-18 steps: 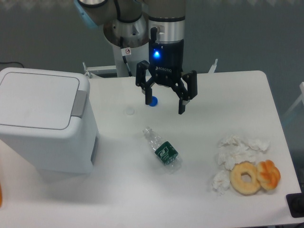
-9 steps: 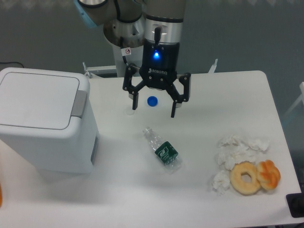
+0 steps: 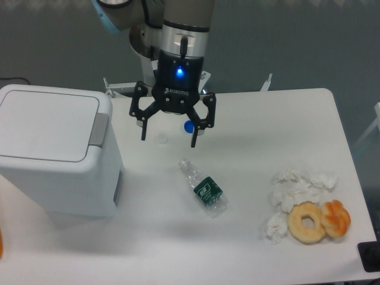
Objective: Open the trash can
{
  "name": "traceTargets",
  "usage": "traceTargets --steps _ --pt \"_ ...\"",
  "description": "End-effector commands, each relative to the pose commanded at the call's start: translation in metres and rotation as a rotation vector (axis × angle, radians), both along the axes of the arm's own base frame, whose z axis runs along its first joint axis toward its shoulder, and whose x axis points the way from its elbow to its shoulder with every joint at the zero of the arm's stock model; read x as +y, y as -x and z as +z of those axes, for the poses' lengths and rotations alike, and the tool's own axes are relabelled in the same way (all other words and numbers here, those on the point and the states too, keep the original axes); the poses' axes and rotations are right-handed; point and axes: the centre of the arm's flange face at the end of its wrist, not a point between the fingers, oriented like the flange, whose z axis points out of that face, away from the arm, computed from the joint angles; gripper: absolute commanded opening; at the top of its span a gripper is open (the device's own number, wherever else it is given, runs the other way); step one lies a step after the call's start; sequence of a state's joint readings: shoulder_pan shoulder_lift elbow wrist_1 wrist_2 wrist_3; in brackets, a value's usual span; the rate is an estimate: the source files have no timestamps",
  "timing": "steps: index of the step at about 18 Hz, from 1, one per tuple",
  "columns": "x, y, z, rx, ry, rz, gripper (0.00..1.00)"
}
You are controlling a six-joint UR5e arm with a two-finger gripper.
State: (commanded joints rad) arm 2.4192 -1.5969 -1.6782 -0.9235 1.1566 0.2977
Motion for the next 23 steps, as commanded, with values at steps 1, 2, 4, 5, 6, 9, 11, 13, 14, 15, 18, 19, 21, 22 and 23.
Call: traceTargets --steps 1,2,4,5,6,9,11,13,14,15,18,19,21,22,23 --pt "0.001 -0.003 -0.003 -0.016 0.004 0.007 1.0" --pt "0.003 -0.008 -0.006 -0.027 0.006 0.011 1.0" --pt "0.006 -0.014 -0.008 -0.05 0.002 0.014 1.0" --pt "0.006 -0.016 -0.01 -0.06 0.001 0.013 1.0" --pt "0.006 -0.017 -0.014 -0.066 0.006 0.013 1.0" --pt "0.003 -0.022 -0.019 -0.086 0.006 0.004 1.0" --pt "0.001 -0.026 -0.019 -0.101 -0.006 -0.003 1.0" --pt "0.0 -0.026 -0.021 -0.105 -0.005 -0.004 1.0" --pt "0.0 -0.026 -0.021 -0.109 -0.006 -0.004 1.0" --pt "0.0 -0.027 -0.022 -0.111 -0.006 -0.007 1.0" --pt "0.0 -0.028 -0.024 -0.116 -0.004 -0.007 1.0" --pt "0.0 -0.028 -0.024 -0.116 -0.004 -0.007 1.0" --pt "-0.001 -0.029 -0.024 -0.116 -0.004 -0.007 1.0" --pt "-0.002 -0.029 -0.026 -0.118 0.0 -0.008 1.0" --pt "-0.002 -0.03 -0.028 -0.122 0.0 -0.01 1.0"
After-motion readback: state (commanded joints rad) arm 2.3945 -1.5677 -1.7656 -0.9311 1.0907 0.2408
